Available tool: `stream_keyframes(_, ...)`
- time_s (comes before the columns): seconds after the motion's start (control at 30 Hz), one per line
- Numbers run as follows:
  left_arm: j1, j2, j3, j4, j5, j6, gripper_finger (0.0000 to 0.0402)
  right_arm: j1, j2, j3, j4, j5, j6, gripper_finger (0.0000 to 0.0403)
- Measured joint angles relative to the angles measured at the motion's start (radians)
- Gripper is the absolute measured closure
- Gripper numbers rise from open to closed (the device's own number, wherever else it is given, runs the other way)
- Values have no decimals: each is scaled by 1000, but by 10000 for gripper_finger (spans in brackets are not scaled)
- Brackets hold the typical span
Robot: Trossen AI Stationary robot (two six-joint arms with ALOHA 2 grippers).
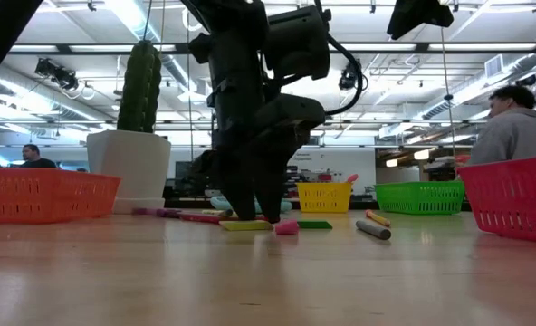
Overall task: Sort crayons/erasers/pens/pencils in bins
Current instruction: Put the yellow eraser into the orange bin
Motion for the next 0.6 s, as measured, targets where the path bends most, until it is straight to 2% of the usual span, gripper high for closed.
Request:
stream_keyframes(0.2,-21,0,0,-16,-3,112,202,0,0,0,0,0,-8,319)
stream_keyframes(0.6,-25,0,0,-22,-3,141,225,0,0,0,0,0,-21,319)
